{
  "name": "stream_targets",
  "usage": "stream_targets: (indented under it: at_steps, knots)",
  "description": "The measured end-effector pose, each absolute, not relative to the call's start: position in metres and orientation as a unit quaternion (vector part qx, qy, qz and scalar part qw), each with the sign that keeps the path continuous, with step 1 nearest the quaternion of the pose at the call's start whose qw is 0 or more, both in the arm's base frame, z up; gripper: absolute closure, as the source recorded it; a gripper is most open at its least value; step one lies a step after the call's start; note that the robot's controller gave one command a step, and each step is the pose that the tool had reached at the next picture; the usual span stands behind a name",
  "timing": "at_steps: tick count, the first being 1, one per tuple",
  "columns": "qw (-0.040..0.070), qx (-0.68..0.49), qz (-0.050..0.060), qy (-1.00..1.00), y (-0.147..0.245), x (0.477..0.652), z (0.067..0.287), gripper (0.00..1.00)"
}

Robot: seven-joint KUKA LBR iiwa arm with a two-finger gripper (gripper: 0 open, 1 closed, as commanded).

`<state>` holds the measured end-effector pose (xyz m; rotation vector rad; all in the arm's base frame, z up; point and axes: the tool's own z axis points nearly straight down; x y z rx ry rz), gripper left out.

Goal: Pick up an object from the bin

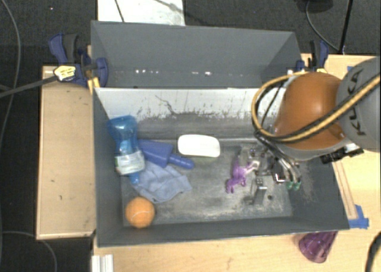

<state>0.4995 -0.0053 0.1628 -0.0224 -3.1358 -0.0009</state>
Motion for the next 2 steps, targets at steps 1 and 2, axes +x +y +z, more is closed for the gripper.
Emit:
stream_targets:
  at_steps: [1, 2]
  knots:
    - [-0.001, -0.007, 0.0, -1.0, -0.005, 0.501, 0.167, 0.0]
    - [-0.004, 0.009, 0.0, -1.0, -0.016, 0.523, 0.124, 0.0]
